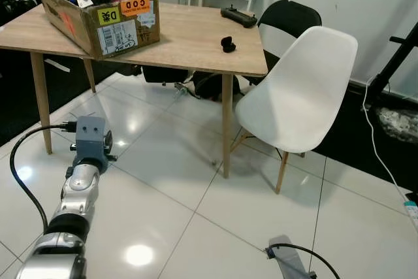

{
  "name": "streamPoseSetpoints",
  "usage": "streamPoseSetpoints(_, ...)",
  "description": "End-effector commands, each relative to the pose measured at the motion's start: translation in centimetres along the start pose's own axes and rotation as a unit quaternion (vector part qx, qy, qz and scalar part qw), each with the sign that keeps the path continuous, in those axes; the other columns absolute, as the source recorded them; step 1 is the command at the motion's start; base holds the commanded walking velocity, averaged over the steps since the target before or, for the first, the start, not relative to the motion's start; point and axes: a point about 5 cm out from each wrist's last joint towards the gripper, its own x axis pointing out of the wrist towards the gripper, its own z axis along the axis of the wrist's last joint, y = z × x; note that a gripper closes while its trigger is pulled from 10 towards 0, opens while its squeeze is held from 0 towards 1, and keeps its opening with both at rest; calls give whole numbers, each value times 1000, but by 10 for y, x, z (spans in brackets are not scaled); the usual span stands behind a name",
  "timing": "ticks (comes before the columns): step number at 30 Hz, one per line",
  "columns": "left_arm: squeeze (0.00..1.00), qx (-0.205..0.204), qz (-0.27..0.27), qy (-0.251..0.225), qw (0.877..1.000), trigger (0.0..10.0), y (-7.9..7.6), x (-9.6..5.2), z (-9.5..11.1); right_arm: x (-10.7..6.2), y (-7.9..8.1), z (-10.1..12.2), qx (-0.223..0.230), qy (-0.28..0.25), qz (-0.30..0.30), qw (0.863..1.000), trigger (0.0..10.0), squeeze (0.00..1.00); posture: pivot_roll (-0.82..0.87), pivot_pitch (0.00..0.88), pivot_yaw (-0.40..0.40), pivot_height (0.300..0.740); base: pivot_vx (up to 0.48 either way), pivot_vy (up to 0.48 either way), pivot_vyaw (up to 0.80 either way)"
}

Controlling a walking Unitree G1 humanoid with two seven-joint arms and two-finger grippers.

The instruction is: Picking trash to rubbish bin

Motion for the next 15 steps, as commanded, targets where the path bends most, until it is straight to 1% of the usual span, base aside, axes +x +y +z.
streamPoseSetpoints(1,0,-12,-17,-1,1000,10000,-17,2,0,0,2,1,-7,0,2,1000,10000,0,19,65,-15,740,0,0,0)
streamPoseSetpoints(3,0,-13,-32,-6,999,10000,-28,3,1,0,3,1,-12,0,5,1000,10000,0,17,63,-22,740,0,0,0)
streamPoseSetpoints(4,0,-13,-32,-6,999,10000,-28,3,1,0,3,1,-12,0,5,1000,10000,0,17,63,-22,740,0,0,0)
streamPoseSetpoints(6,0,-18,-48,-15,999,10000,-36,4,4,0,3,-2,-17,5,6,1000,10000,0,15,65,-30,740,0,0,0)
streamPoseSetpoints(8,0,-18,-48,-15,999,10000,-36,4,4,0,3,-2,-17,5,6,1000,10000,0,15,65,-30,740,0,0,0)
streamPoseSetpoints(9,0,-21,-55,-17,998,10000,-40,4,5,0,3,-3,-18,7,6,1000,10000,0,12,67,-32,740,0,0,0)
streamPoseSetpoints(11,0,-37,-70,-31,996,10000,-50,7,12,0,1,-5,-22,9,6,1000,10000,0,5,62,-36,740,276,0,0)
streamPoseSetpoints(15,0,-46,-80,-49,995,10000,-55,11,22,0,1,-3,-22,7,5,1000,10000,0,-7,57,-35,740,322,0,0)
